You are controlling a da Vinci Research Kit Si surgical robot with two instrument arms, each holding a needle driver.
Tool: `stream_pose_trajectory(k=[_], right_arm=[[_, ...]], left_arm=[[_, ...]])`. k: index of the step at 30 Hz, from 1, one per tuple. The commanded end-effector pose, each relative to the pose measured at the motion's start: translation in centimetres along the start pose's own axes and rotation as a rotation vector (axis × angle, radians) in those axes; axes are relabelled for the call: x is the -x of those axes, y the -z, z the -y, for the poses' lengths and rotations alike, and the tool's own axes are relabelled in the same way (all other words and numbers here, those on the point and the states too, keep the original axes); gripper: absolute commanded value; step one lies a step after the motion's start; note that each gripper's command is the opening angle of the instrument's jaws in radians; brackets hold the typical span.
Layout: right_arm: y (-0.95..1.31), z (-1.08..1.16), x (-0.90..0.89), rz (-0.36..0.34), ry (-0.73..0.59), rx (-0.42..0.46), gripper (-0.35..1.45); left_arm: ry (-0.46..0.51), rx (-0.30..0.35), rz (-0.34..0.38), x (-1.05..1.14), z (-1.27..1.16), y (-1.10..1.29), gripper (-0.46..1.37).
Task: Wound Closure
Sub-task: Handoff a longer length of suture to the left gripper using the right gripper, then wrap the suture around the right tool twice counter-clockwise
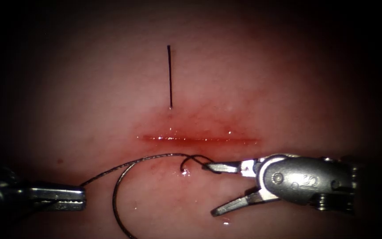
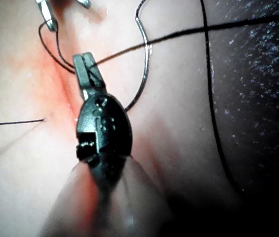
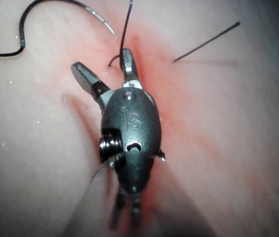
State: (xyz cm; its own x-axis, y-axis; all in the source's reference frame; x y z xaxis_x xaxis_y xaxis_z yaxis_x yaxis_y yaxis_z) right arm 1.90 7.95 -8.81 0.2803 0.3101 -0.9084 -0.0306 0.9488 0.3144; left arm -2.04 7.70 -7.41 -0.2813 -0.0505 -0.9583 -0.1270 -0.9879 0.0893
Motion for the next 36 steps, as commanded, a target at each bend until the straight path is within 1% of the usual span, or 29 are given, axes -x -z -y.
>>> stream_pose_trajectory(k=[1, 3, 5, 8, 10, 14, 17, 24, 29, 36], right_arm=[[0.04, -0.02, -0.02, 0.001, -0.008, -0.002, 1.31], [0.11, -0.09, -0.06, 0.002, -0.019, 0.027, 1.35], [0.21, -0.18, -0.10, 0.009, -0.036, 0.085, 1.43], [0.30, -0.23, -0.12, 0.001, -0.051, 0.119, 1.44], [0.40, -0.28, -0.13, 0.002, -0.069, 0.162, 1.44], [0.41, -0.27, -0.12, -0.001, -0.076, 0.152, 1.44], [0.39, -0.23, -0.12, -0.001, -0.074, 0.151, 1.44], [0.36, -0.14, -0.11, -0.010, -0.068, 0.130, 1.40], [0.33, -0.13, -0.08, -0.008, -0.064, 0.132, 1.40], [0.32, -0.13, -0.08, -0.008, -0.065, 0.133, 1.40]], left_arm=[[-0.003, -0.003, -0.004, -0.01, 0.01, 0.01, -0.35], [-0.007, -0.005, -0.005, -0.03, 0.02, 0.03, -0.35], [-0.009, -0.006, -0.006, -0.06, 0.03, 0.06, -0.35], [-0.007, -0.008, -0.007, -0.07, 0.04, 0.07, -0.35], [-0.005, -0.016, -0.010, -0.08, 0.04, 0.09, -0.35], [-0.002, -0.041, -0.024, -0.08, 0.09, 0.08, -0.35], [0.000, -0.073, -0.022, -0.09, 0.19, 0.07, -0.35], [0.004, -0.089, -0.021, -0.11, 0.36, 0.02, -0.35], [0.001, -0.092, -0.020, -0.08, 0.36, -0.02, -0.35], [-0.002, -0.094, -0.024, -0.05, 0.34, -0.03, -0.35]])
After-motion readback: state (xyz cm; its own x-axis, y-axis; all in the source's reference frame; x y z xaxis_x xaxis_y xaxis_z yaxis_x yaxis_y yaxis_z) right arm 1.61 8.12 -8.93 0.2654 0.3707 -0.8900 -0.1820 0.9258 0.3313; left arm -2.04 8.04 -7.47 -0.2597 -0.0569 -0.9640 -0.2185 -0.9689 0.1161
